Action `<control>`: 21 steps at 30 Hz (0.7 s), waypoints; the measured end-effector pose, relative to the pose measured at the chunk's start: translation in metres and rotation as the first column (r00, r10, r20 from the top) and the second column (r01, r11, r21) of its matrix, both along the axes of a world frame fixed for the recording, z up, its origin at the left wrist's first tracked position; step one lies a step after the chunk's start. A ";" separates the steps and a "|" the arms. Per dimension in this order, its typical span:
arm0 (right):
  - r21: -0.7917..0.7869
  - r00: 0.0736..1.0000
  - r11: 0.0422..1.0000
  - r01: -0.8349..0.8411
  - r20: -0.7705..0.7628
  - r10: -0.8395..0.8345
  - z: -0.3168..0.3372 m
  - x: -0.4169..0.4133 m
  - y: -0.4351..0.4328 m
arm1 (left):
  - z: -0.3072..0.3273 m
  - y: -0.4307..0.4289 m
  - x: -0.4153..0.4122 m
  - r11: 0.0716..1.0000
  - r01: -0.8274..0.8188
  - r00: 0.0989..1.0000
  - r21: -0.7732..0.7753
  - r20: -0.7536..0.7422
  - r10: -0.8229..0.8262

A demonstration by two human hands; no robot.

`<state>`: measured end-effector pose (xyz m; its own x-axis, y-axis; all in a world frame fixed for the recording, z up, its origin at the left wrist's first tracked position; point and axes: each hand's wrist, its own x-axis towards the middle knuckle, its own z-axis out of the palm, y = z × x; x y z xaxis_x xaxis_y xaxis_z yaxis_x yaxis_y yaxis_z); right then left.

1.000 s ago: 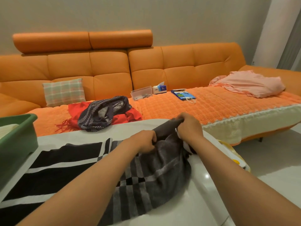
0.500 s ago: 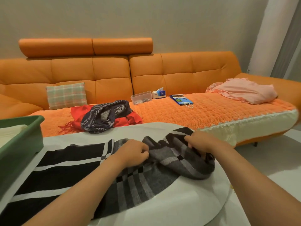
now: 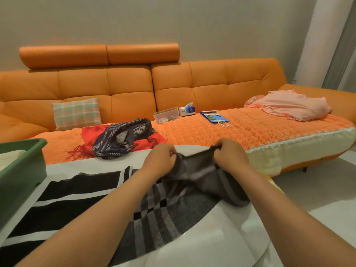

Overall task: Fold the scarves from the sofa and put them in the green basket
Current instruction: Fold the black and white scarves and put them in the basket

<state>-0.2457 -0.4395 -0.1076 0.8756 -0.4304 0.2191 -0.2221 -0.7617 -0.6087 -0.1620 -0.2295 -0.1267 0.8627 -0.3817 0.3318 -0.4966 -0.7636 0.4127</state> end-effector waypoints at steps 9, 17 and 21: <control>0.219 0.989 0.970 -0.106 0.128 0.079 0.006 0.013 0.010 | -0.005 -0.010 0.006 0.834 -0.104 0.872 -0.542 -0.453 -0.186; -0.125 0.809 0.805 -0.580 -0.201 0.552 -0.017 -0.008 0.069 | -0.048 0.023 -0.029 0.992 -0.117 0.993 -0.034 0.007 0.118; -0.061 0.732 0.815 -0.576 -0.482 0.481 -0.036 -0.026 0.071 | -0.054 0.042 -0.047 0.962 -0.150 0.989 0.226 0.051 0.142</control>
<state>-0.2716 -0.3686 -0.1436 0.9687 0.1413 -0.2040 0.0551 -0.9240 -0.3784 -0.2095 -0.1879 -0.1803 0.9043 -0.3215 0.2808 -0.3834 -0.9009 0.2033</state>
